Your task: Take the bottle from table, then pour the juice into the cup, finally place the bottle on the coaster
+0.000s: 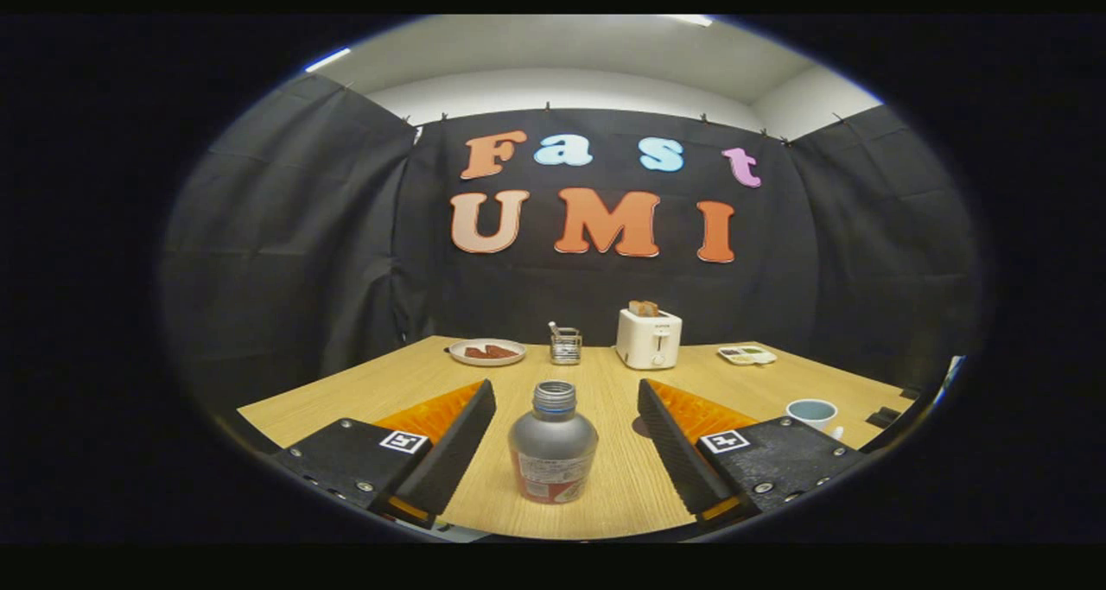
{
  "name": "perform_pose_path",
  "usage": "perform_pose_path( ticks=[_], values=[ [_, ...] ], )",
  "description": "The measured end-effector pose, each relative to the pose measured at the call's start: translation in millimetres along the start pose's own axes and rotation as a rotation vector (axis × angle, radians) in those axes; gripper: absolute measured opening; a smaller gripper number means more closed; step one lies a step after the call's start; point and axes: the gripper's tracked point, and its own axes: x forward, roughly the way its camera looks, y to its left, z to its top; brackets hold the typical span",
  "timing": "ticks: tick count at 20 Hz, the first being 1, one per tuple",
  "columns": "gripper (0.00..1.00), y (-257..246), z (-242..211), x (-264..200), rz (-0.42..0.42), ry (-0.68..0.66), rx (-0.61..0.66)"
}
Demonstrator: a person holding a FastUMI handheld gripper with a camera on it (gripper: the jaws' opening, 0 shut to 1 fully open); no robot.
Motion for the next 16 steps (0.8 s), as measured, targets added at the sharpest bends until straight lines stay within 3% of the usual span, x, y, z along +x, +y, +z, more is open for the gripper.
perform_pose_path(
  ticks=[16],
  values=[
    [0.99, 19, -107, 21, 0.066, 0.169, -0.047]
  ],
)
